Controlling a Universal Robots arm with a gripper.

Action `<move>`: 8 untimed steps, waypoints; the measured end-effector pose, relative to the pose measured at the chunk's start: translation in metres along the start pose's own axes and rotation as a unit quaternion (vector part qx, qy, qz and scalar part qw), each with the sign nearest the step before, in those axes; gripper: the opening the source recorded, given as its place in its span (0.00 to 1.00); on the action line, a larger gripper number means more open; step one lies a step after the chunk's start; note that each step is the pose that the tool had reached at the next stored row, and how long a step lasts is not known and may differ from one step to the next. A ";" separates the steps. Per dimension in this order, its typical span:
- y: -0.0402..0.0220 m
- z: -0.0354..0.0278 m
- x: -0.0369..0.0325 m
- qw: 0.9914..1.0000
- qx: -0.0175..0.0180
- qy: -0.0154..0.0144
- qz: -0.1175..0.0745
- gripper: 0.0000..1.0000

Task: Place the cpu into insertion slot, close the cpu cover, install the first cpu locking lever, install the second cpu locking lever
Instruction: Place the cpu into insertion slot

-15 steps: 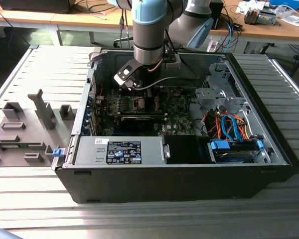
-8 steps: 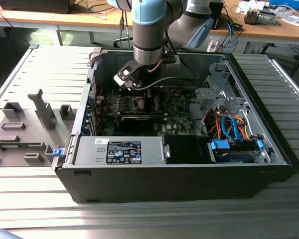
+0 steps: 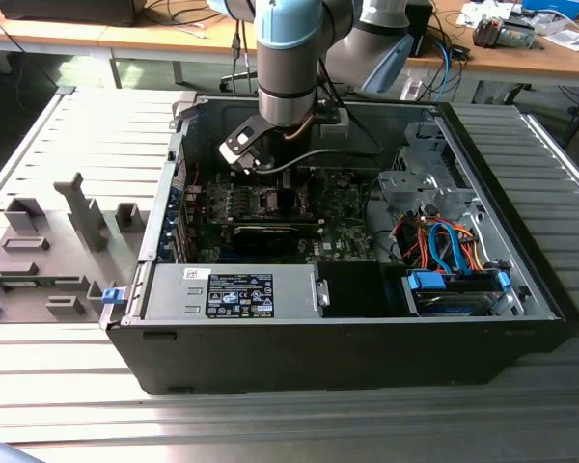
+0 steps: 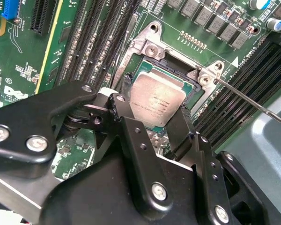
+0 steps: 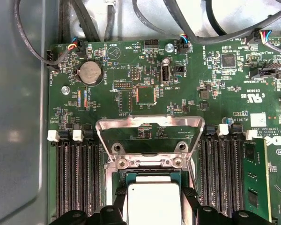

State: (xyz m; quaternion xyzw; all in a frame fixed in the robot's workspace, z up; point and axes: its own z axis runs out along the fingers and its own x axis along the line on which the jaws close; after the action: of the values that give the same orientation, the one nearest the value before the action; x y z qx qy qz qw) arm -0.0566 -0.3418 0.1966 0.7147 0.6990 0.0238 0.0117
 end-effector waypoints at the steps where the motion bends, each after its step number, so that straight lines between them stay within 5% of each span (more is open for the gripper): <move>1: 0.0000 0.0000 0.0000 1.000 0.000 0.000 0.000 0.54; 4: 0.0001 0.0000 -0.0002 1.000 0.000 0.001 -0.006 0.54; 8: 0.0002 -0.0001 -0.0024 1.000 0.000 0.007 -0.011 0.54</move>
State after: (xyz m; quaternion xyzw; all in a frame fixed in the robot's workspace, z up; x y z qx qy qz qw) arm -0.0565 -0.3442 0.1967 0.7070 0.7066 0.0288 0.0067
